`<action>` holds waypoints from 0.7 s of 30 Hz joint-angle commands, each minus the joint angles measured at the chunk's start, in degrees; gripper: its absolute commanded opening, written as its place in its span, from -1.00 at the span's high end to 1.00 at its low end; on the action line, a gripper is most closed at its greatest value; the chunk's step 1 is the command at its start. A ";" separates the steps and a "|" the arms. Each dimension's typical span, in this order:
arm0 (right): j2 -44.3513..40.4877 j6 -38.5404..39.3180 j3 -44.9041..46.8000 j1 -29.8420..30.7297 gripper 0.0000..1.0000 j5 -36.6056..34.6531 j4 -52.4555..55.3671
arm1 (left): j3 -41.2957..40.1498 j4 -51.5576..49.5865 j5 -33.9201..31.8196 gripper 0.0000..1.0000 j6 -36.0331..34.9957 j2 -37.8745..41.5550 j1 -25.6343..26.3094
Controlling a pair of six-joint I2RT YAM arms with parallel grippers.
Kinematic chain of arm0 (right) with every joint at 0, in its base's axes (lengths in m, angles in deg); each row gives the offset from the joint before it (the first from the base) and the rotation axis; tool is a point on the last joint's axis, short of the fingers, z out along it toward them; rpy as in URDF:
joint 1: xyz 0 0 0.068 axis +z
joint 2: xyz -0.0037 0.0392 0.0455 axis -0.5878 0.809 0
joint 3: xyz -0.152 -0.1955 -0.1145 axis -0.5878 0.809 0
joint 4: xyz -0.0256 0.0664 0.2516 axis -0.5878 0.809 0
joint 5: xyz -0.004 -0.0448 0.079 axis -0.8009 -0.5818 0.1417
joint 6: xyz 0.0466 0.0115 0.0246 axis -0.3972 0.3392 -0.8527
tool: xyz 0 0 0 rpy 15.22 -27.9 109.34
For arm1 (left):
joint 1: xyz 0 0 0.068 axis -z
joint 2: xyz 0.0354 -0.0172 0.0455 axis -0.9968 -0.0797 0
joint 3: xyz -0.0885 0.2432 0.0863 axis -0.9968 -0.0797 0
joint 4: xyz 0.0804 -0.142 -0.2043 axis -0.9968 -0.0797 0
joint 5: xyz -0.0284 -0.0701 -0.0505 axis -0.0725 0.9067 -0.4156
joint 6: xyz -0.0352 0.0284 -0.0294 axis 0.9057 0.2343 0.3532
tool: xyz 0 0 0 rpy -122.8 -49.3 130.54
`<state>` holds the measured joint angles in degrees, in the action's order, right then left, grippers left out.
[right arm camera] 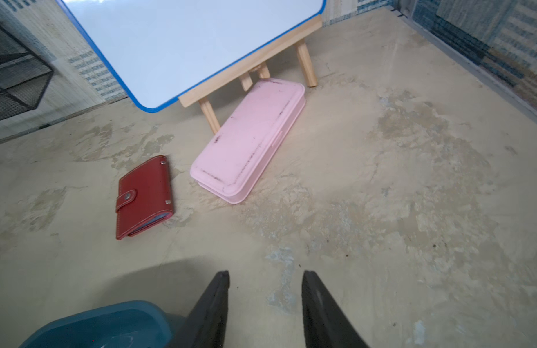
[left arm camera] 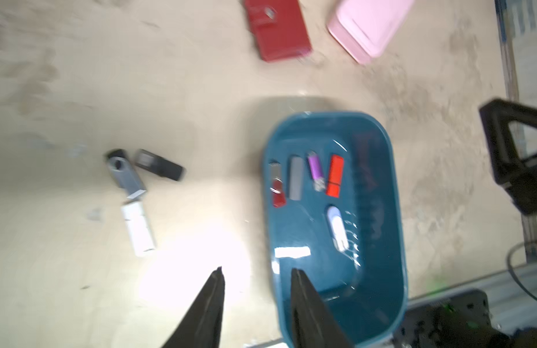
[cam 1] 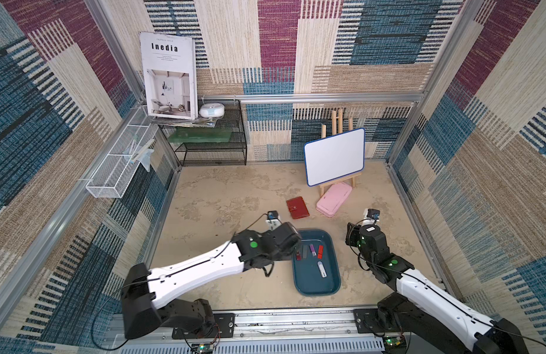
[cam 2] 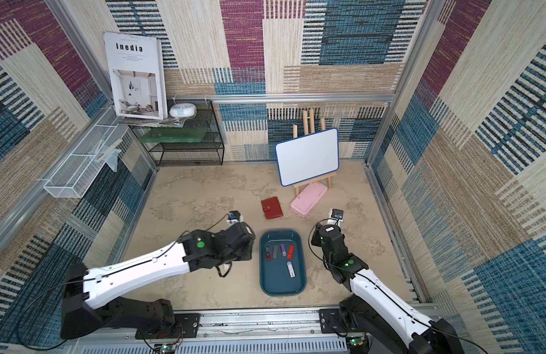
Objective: Put the usb flash drive into the storage box
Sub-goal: Pick up the USB flash from the center of the board.
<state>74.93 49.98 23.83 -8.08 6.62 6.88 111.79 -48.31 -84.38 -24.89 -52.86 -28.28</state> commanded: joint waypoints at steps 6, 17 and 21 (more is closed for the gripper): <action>12.29 8.39 -14.51 5.07 0.15 23.27 2.52 | -3.21 -16.70 3.97 -0.02 -16.90 20.38 -23.59; 43.43 20.96 -39.93 23.94 0.07 28.21 15.34 | -6.12 -13.26 12.06 -0.03 -26.43 23.62 -33.86; 51.86 23.12 -45.17 26.53 0.07 27.26 16.58 | -7.02 -12.14 14.20 -0.03 -26.53 24.05 -34.03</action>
<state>123.54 69.74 -19.05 17.58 35.01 19.82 105.06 -62.30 -73.02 -49.87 -28.93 -62.25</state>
